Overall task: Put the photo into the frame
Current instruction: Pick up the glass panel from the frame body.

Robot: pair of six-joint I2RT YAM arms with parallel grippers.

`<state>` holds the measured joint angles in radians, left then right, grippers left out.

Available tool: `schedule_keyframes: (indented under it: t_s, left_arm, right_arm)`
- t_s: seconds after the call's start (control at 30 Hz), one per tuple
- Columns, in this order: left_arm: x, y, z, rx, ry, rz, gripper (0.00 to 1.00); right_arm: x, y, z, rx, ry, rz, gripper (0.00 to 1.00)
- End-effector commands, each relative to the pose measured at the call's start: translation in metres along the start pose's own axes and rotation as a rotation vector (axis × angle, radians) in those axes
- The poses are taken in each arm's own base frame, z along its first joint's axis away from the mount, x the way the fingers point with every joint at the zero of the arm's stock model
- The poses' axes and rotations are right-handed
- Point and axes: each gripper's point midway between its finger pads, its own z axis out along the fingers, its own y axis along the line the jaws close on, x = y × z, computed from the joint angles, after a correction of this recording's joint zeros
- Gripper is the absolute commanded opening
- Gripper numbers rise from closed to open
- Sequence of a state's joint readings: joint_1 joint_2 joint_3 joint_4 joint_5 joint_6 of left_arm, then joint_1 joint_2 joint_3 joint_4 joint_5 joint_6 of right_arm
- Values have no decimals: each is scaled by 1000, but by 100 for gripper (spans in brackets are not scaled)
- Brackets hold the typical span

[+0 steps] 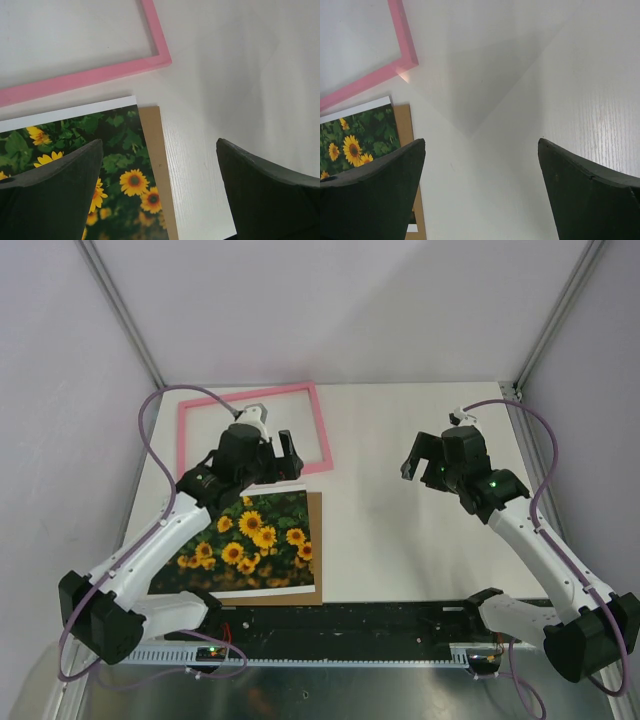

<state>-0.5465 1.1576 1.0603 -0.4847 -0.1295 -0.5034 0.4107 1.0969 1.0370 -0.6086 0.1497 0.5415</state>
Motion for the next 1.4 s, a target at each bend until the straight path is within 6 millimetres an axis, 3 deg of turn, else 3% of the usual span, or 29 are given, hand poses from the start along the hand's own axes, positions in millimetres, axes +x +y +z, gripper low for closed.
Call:
schedule_keyframes:
  t_s: [0.0, 0.13, 0.43, 0.97, 1.37]
  left_arm:
    - [-10, 0, 2, -27, -33, -79, 100]
    - [-6, -5, 10, -26, -28, -226, 100]
    - [2, -37, 59, 169, -83, -483, 100]
    - [53, -57, 161, 315, -2, -616, 100]
    - [74, -59, 200, 313, 60, -613, 99]
  right_arm:
    - [-9, 1, -3, -15, -37, -20, 99]
    - [-9, -1, -4, -12, -36, -24, 99]
    - [0, 9, -4, -63, 9, -17, 99]
    - [8, 2, -20, -66, 26, -54, 99]
    - [12, -1, -28, -73, 29, -56, 99]
